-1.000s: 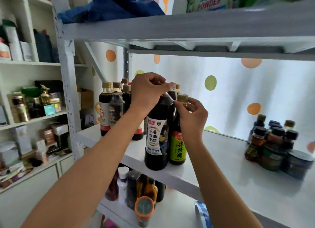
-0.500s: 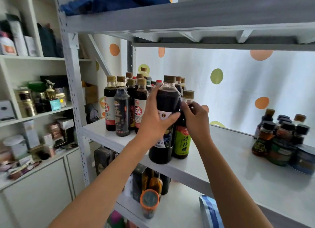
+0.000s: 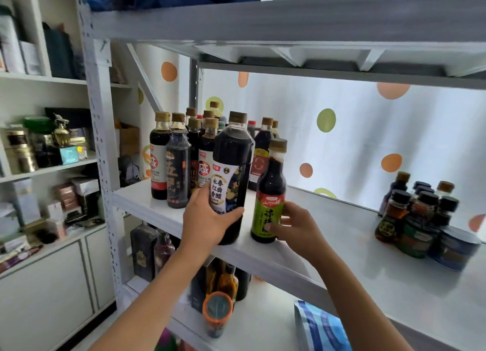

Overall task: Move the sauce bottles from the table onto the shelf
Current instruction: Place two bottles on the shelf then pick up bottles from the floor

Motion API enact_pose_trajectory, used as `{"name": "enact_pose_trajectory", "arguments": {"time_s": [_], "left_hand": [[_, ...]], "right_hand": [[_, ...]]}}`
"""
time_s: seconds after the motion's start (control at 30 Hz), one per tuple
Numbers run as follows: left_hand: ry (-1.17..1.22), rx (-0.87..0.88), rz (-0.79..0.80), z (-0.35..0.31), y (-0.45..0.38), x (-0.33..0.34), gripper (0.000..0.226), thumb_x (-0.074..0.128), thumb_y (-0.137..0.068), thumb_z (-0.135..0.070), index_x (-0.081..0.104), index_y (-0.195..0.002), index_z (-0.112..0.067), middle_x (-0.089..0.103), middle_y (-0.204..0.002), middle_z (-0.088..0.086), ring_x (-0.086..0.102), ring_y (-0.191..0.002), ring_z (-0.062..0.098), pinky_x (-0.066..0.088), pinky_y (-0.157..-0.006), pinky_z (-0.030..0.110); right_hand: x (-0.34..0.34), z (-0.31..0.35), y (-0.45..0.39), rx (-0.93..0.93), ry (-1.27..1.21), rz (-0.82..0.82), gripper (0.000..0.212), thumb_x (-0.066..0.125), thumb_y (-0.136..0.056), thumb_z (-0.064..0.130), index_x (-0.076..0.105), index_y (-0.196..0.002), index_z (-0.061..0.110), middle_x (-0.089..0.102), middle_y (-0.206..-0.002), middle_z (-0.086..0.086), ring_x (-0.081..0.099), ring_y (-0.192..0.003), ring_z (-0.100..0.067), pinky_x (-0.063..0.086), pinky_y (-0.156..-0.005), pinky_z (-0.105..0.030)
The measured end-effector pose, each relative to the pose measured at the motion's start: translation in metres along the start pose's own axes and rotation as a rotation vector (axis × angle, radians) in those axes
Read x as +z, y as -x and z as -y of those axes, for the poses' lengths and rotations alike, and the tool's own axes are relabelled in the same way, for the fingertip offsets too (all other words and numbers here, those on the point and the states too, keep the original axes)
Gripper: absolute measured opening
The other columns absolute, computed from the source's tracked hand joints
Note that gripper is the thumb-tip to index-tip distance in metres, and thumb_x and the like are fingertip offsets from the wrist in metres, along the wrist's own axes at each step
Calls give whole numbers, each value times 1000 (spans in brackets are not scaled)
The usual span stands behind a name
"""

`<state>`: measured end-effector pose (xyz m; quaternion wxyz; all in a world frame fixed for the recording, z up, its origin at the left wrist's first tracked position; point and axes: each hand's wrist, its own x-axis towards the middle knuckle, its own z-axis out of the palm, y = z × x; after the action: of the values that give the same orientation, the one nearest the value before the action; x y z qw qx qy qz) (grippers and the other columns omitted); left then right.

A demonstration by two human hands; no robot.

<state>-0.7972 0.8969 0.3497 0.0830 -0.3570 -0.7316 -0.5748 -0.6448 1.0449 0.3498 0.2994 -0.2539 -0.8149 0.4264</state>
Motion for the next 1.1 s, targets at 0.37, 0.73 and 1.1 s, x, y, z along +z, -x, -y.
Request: {"name": "enact_pose_trajectory", "arguments": {"time_s": [0.37, 0.73, 1.1], "left_hand": [[-127, -213, -26, -8, 5, -7, 86, 83, -65, -52, 40, -132, -19, 61, -123, 2, 59, -111, 23, 51, -92, 36], [-166, -223, 0, -9, 3, -7, 72, 83, -64, -54, 53, -123, -26, 62, -119, -6, 58, -111, 17, 49, -93, 33], [-274, -196, 49, -5, 12, 0, 78, 84, -71, -31, 43, -137, -25, 54, -130, -6, 53, -121, 16, 43, -103, 33]], "right_hand": [[27, 1, -80, 22, 185, -114, 44, 78, -82, 22, 61, -122, 15, 68, -114, 0, 63, -102, -20, 47, -81, -29], [43, -7, -147, 89, 211, -152, 34, 76, -80, 22, 61, -109, 13, 69, -96, -6, 68, -87, -30, 51, -70, -32], [56, -18, -162, 75, 187, -220, 36, 76, -83, 23, 59, -113, 12, 67, -105, -5, 63, -96, -26, 44, -74, -31]]}}
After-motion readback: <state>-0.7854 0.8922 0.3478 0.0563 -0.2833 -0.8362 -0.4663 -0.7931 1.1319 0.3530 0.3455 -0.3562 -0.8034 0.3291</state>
